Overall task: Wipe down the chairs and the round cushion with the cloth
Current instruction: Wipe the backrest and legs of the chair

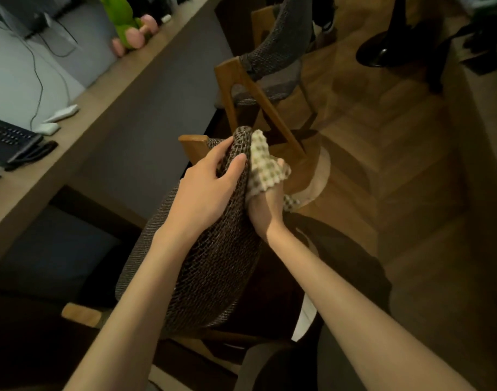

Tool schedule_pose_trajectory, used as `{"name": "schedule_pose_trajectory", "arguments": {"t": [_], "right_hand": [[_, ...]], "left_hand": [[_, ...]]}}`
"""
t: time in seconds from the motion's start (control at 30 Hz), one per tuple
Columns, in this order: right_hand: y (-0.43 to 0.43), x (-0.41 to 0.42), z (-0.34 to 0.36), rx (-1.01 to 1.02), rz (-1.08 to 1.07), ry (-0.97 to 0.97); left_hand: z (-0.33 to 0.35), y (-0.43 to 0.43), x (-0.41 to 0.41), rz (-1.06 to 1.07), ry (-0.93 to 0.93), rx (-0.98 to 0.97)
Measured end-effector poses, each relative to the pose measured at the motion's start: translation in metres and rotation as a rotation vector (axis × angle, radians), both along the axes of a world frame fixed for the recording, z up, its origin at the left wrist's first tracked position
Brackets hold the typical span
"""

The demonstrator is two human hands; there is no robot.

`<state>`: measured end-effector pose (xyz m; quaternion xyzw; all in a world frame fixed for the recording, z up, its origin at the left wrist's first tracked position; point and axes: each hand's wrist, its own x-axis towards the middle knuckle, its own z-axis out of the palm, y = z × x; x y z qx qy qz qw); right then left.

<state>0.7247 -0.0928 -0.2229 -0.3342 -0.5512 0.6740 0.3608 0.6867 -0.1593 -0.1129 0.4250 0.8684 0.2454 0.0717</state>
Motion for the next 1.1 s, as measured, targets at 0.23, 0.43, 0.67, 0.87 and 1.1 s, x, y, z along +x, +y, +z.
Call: {"name": "schedule_pose_trajectory", "arguments": {"t": [0.23, 0.43, 0.67, 0.87, 1.1], "right_hand": [[-0.002, 0.006, 0.015, 0.436, -0.166, 0.081], [0.000, 0.003, 0.011, 0.339, -0.251, 0.296], [0.008, 0.021, -0.041, 0.184, -0.078, -0.187], [0.044, 0.038, -0.005, 0.340, -0.256, -0.186], [0.060, 0.040, 0.011, -0.160, 0.073, 0.275]], "left_hand": [[0.000, 0.003, -0.004, 0.022, -0.054, 0.068], [-0.001, 0.004, -0.003, 0.047, -0.034, 0.068], [0.000, 0.004, -0.001, 0.061, -0.045, 0.053], [-0.001, 0.001, -0.003, 0.060, -0.075, 0.068], [-0.002, 0.002, -0.005, 0.061, -0.095, 0.082]]}}
